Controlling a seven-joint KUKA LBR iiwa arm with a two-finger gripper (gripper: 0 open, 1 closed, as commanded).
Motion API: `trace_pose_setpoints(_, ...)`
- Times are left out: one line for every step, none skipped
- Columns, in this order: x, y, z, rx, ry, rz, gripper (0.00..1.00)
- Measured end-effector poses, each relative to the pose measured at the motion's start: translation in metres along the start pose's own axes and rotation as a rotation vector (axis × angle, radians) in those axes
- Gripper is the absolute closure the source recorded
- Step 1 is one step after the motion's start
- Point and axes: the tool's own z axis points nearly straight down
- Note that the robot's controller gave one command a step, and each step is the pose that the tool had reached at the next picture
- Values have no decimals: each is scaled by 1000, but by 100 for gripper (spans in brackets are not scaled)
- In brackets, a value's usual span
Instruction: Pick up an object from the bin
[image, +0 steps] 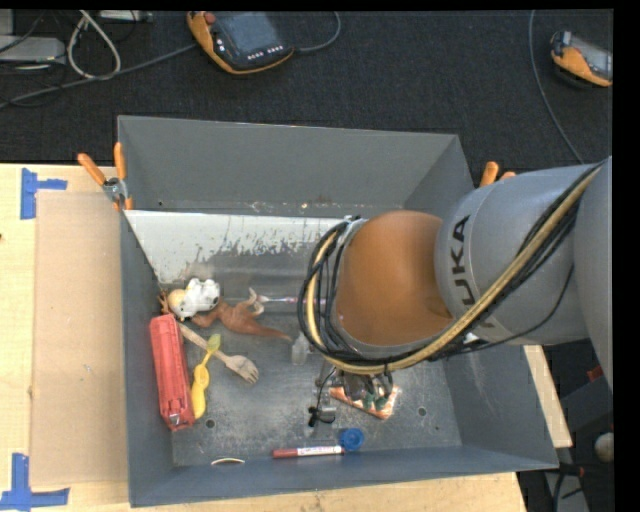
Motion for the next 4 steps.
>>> trace_pose_setpoints(-2,-1,-4,-1,-8,4,0)
trace_pose_setpoints(1,-40,-30,-2,-5,57,0)
trace_pose_setpoints(-15,-108,-35,-3,-5,240,0)
trace_pose_setpoints(-15,-125,-12,-3,-6,230,0)
